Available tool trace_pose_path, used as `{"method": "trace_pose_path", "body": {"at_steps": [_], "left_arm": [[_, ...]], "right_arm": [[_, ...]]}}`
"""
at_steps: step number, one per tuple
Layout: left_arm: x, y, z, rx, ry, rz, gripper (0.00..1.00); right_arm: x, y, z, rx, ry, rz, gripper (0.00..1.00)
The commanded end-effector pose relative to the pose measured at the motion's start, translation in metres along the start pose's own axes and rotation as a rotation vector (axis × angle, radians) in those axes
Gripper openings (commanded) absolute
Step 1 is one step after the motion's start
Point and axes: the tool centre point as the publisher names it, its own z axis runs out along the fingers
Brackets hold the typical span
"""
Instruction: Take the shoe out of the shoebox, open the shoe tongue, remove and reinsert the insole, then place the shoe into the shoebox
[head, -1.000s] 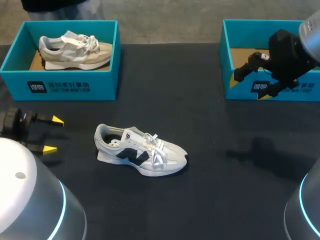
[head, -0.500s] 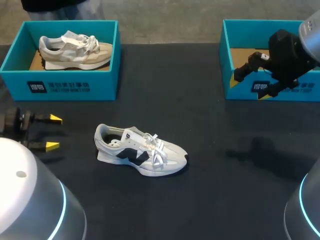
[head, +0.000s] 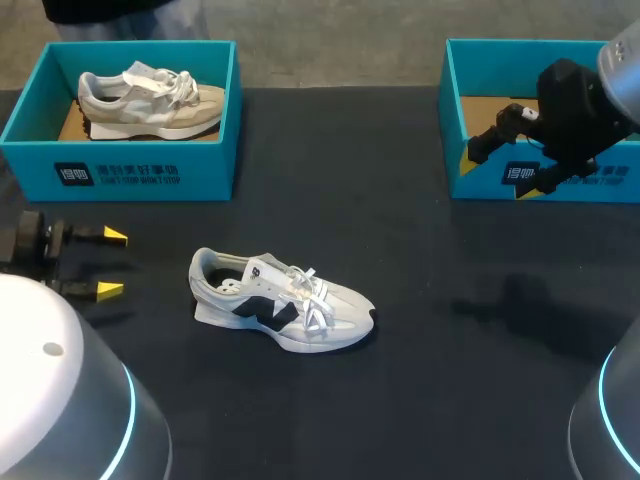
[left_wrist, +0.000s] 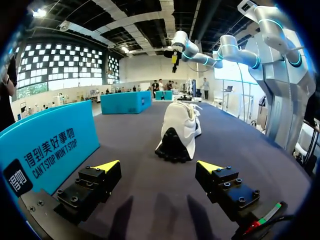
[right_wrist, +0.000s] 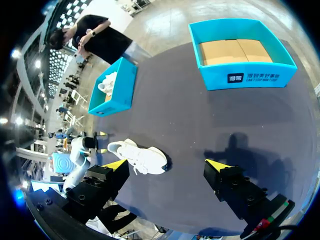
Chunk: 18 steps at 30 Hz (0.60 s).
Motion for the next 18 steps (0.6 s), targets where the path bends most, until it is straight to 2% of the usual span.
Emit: {"method": "trace_pose_path", "body": {"at_steps": [1,12,18], "left_arm": [[0.001,0.000,0.000,-0.001,-0.003,0.001,1.00],[0.002,0.000,0.001,-0.001,-0.002,0.004,1.00],[0.004,0.003,0.013,0.019,0.081,0.016,1.00]], "right_arm": [[0.001,0.000,0.001,0.000,-0.002,0.002,1.00],[0.001,0.000,0.001,0.000,-0.002,0.002,1.00],[0.001,0.000,0.001,0.000,-0.002,0.002,1.00]]}}
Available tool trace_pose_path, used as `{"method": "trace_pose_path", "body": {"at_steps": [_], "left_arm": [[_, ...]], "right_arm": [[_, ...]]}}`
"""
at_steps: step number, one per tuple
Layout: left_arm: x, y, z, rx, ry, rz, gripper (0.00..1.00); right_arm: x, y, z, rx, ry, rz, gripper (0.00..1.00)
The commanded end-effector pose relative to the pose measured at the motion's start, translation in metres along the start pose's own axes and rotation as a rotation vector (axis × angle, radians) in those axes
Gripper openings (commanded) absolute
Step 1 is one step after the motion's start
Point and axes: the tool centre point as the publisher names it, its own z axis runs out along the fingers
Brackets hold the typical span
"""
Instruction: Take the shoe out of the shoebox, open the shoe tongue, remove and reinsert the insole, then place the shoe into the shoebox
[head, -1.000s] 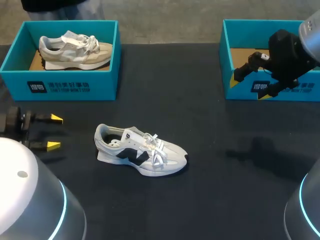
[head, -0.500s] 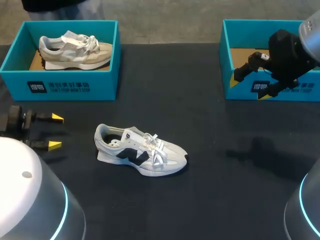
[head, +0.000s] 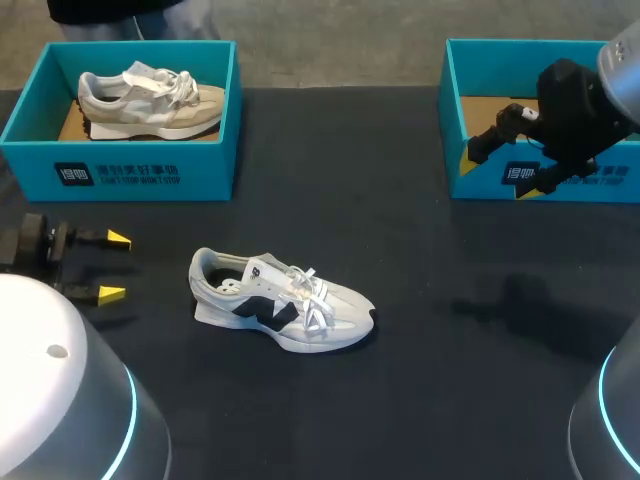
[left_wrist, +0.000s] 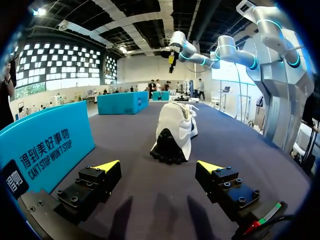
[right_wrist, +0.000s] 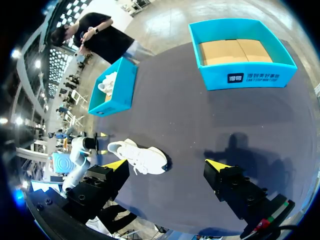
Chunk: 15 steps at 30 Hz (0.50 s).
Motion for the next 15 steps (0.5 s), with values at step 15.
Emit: {"method": "trace_pose_path", "body": {"at_steps": [15], "left_arm": [[-0.006,0.003,0.041,0.014,0.215,0.065,1.00]], "right_arm": [[0.001,0.000,0.001,0.000,-0.002,0.002,1.00]]}}
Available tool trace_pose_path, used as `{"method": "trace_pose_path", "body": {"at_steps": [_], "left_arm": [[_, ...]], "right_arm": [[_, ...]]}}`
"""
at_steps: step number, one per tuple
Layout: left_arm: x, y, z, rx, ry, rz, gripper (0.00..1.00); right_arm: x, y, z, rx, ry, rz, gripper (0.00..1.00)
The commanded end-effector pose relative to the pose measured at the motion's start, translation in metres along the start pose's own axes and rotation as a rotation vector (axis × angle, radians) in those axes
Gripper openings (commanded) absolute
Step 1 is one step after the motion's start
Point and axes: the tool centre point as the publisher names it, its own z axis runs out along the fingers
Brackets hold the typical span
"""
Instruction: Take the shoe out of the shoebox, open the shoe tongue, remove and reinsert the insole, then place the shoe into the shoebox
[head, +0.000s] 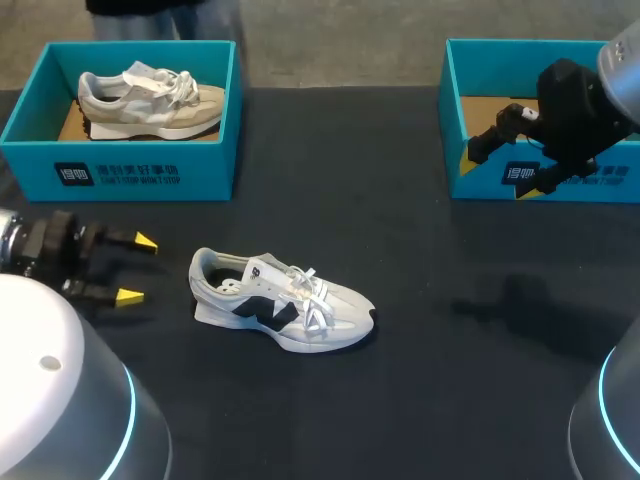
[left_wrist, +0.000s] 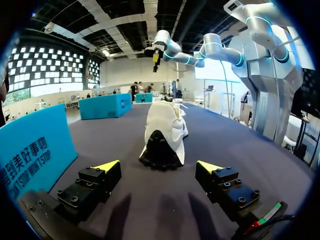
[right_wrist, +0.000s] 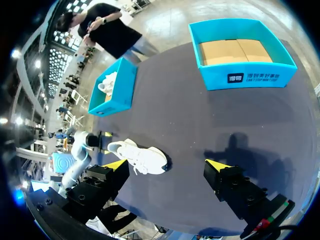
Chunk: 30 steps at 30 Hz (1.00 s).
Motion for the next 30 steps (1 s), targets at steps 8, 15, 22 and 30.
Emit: {"method": "trace_pose_path", "body": {"at_steps": [8,15,22,30], "left_arm": [[-0.008,-0.005,0.022,0.006,0.124,0.023,1.00],[-0.010,-0.006,0.036,0.008,0.160,0.032,1.00],[-0.012,-0.007,0.052,0.014,0.196,0.027,1.00],[-0.006,-0.010,0.069,0.020,0.215,0.018,1.00]], "right_arm": [[0.001,0.000,0.001,0.000,-0.002,0.002,1.00],[0.001,0.000,0.001,0.000,-0.002,0.002,1.00],[0.001,0.000,0.001,0.000,-0.002,0.002,1.00],[0.001,0.000,0.001,0.000,-0.002,0.002,1.00]]}}
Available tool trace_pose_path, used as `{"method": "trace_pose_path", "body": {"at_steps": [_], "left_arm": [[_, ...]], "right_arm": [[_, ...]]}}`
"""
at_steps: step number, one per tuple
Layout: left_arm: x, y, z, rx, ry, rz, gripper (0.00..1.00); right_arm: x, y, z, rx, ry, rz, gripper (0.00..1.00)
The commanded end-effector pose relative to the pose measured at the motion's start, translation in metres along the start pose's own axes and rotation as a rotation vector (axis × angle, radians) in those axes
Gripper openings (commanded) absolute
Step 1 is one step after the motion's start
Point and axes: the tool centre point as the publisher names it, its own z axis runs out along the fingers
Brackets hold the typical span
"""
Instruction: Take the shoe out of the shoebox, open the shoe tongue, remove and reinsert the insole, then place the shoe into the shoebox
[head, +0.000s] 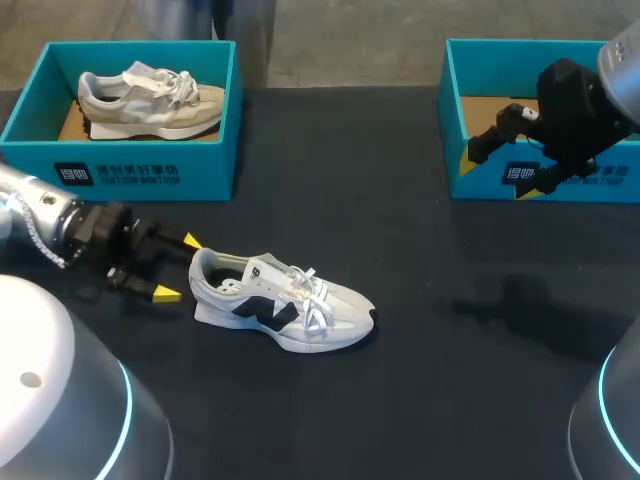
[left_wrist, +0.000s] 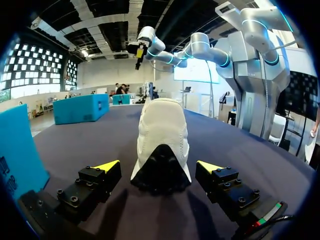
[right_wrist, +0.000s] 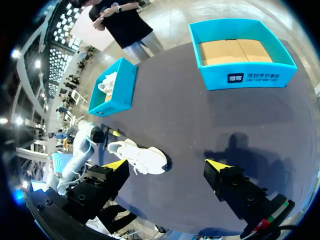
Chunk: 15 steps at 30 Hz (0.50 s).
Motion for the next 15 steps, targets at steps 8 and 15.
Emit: {"method": "trace_pose_path", "body": {"at_steps": [8,15], "left_arm": [[-0.001,0.002,0.021,0.001,0.002,-0.008,1.00],[-0.001,0.000,0.028,0.008,-0.016,-0.014,1.00]], "right_arm": [[0.001,0.000,0.001,0.000,-0.002,0.002,1.00],[0.001,0.000,0.001,0.000,-0.002,0.002,1.00]]}}
